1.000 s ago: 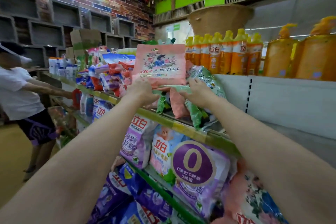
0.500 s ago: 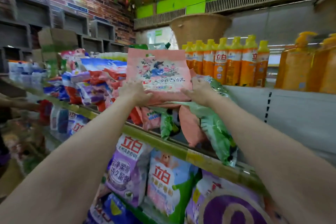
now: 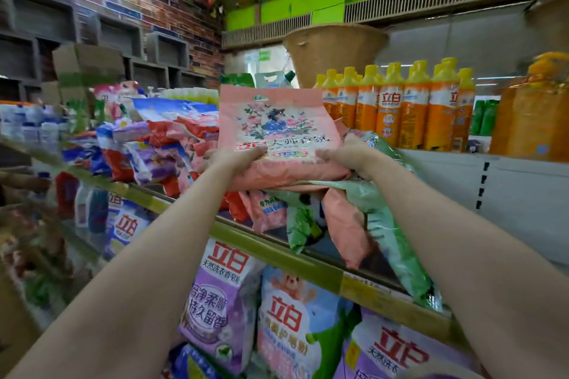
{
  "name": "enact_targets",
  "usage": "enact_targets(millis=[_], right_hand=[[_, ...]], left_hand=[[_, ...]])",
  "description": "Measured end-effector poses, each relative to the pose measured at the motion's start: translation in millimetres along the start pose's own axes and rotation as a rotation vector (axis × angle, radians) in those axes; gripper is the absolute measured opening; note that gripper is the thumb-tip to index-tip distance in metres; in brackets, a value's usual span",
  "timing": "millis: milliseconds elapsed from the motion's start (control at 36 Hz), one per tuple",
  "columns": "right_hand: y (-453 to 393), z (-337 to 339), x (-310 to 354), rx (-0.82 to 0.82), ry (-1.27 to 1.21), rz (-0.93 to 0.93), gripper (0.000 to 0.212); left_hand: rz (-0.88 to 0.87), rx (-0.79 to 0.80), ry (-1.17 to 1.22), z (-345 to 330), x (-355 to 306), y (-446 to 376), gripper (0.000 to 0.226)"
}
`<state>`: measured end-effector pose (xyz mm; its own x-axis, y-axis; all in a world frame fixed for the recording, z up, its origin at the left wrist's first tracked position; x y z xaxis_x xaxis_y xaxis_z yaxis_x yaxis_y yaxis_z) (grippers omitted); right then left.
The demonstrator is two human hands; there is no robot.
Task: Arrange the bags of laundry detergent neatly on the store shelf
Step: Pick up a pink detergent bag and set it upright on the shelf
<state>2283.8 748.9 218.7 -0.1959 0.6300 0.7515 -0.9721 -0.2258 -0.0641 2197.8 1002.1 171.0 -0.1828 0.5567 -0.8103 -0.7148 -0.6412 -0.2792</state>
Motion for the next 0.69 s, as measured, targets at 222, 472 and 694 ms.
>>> enact_targets(millis=[222,472,694], right_hand=[[15.4,18.8,-1.6,-0.009,-0.369,0.075,0.04],[50.7,73.0,-22.6,-0.041,-0.666,0.151,0.068],[82.0,105.1,-85.4,-0.058,-0.807,-0.019,0.058]], left_hand=[[-0.094,-0.093,0.464,-5.9,-11.4,-19.1,0.123],[-0.302,-0.274,0.548,3.9,-78.6,74.6,0.091],[-0.422,-0.294,0.407,-12.5,-134.1,139.6,0.072]])
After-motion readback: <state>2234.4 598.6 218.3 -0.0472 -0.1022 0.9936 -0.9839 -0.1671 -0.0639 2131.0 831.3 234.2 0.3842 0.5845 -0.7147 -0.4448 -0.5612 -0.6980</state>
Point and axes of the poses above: each hand's wrist, its own y-axis away from the middle knuckle, its own z-axis out of the back of the hand, x = y × z, the point moved 8 cm from there along -y, towards the middle knuckle, and after that the axes turned 14 degrees about -z, right-handed, at the moved point
